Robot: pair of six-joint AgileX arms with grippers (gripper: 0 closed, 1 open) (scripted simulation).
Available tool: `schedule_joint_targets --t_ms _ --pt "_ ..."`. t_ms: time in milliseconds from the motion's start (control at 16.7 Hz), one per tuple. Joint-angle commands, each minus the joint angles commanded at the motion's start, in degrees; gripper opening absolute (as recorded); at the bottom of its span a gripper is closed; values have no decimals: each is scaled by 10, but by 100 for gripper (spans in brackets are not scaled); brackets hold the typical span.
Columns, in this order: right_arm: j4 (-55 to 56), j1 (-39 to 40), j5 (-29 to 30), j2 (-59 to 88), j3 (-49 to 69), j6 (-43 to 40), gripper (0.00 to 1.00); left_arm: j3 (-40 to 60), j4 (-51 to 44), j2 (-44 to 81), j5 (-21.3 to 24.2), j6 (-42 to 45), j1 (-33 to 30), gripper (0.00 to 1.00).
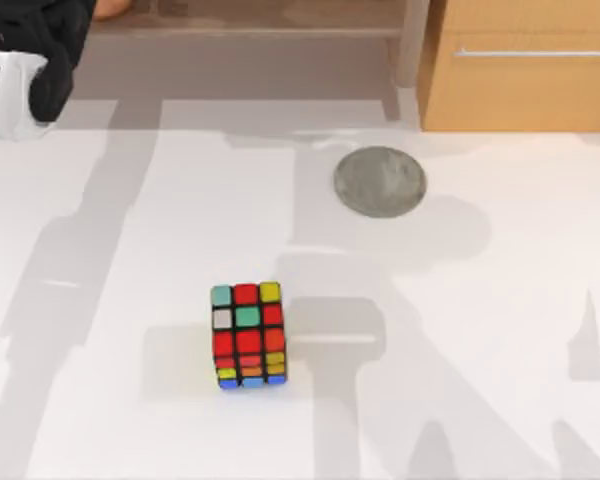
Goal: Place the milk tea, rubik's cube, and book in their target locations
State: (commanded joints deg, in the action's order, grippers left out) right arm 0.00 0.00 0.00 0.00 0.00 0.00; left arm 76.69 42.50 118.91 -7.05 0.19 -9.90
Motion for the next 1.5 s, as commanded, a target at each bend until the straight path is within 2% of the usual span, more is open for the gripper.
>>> schedule_joint_targets --t_ms 120,900,1500 --pt "0 0 0 0 0 0 100 0 0 0 0 0 0 100" --pt "0 0 0 0 0 0 100 0 0 0 0 0 0 2" --pt "0 0 0 0 0 0 100 -2 1 -3 -1 1 -2 0"
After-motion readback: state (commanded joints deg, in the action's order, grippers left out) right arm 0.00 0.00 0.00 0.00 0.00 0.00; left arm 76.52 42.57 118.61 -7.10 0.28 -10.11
